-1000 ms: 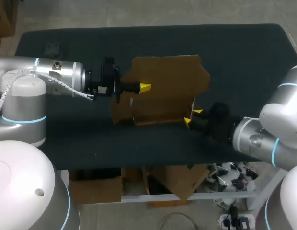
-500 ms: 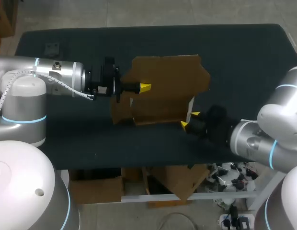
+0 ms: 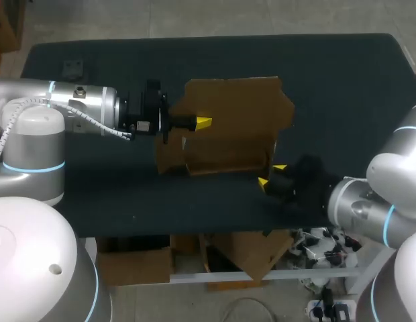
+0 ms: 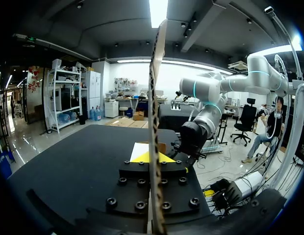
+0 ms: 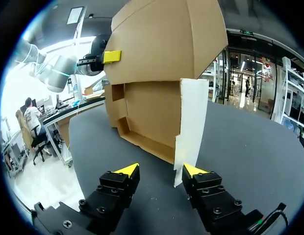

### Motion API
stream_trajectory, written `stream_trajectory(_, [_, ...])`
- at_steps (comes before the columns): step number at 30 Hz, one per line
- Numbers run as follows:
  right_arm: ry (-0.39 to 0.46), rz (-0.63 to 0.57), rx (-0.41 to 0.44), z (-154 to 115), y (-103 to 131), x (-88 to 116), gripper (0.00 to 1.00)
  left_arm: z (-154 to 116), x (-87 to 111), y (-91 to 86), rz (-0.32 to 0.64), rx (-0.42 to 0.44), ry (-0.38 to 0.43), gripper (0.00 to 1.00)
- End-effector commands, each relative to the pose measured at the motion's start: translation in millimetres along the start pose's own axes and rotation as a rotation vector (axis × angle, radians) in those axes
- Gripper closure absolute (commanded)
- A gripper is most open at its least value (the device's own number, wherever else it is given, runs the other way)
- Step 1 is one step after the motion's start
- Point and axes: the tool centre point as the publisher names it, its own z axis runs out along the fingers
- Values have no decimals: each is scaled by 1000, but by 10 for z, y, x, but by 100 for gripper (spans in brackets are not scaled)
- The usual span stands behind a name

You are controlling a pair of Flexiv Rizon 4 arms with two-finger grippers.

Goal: Assemble the packaging by folding the flat box into shape, placing the metal phone stand inside, and closing the box properly

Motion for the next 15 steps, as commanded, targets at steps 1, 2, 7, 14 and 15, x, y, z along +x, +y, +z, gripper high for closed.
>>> stream_trajectory(1, [-39,1,-11,-63,-49,29,40,13,-8,50,0,-1,2,100])
stream_trajectory(2, [-40,2,-10,-76,-55,25,40,13,-8,50,0,-1,2,100])
stream_trajectory(7, [-45,5,-10,-138,-81,10,40,13,-8,50,0,-1,2,100])
stream_trajectory(14, [-53,8,-12,-243,-121,-28,40,13,-8,50,0,-1,2,100])
stream_trajectory(15, [-53,8,-12,-256,-126,-34,40,13,-8,50,0,-1,2,100])
